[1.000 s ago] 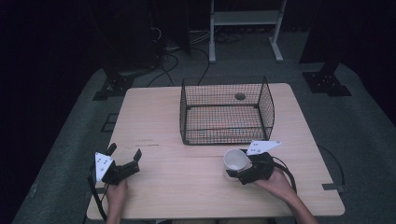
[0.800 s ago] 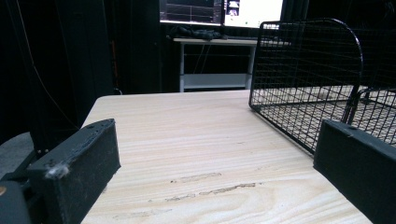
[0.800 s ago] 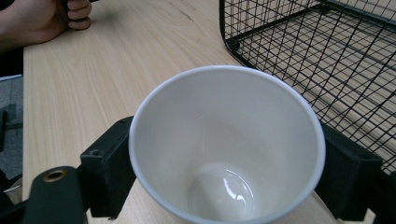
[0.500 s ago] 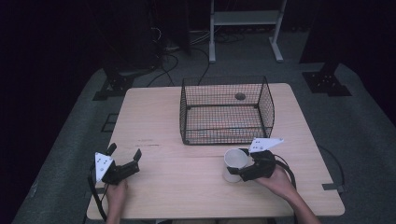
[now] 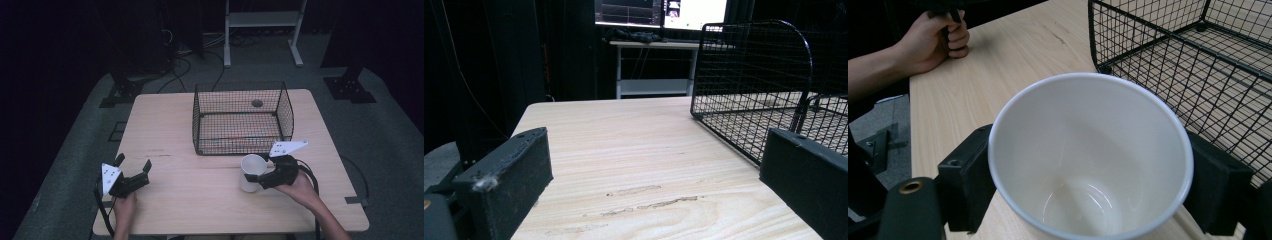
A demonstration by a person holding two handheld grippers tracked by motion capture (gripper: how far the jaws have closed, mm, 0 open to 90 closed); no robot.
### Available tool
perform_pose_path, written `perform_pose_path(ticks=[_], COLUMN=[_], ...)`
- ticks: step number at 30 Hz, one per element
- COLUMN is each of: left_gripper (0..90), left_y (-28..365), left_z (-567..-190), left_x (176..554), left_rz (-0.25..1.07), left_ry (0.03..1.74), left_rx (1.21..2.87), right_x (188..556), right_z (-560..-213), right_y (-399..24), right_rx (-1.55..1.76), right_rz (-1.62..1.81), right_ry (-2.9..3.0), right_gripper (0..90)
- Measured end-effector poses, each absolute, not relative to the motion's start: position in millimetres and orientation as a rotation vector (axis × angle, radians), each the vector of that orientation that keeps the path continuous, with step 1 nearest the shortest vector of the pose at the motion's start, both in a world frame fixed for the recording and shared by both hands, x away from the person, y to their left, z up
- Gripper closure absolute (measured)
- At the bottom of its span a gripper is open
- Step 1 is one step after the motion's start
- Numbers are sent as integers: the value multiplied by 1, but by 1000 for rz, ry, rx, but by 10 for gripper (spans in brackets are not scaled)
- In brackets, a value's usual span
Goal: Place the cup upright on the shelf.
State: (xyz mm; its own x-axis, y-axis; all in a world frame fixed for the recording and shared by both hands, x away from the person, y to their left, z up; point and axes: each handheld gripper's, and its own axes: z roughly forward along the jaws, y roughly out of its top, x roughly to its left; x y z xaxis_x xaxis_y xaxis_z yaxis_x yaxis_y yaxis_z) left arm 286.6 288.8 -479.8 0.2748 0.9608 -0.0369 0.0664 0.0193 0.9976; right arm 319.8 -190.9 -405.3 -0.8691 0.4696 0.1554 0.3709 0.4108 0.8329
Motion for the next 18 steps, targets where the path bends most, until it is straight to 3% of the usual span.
perform_pose_path(ticks=[18], left_gripper=[0], left_y=[289], left_z=[-480], left_x=[287], left_rz=[943], left_ry=[1060], left_rx=[1350], right_x=[329], right_z=[-379], right_y=[-190], right_rx=[722], right_rz=[1489], right_ry=[2565], right_gripper=[187])
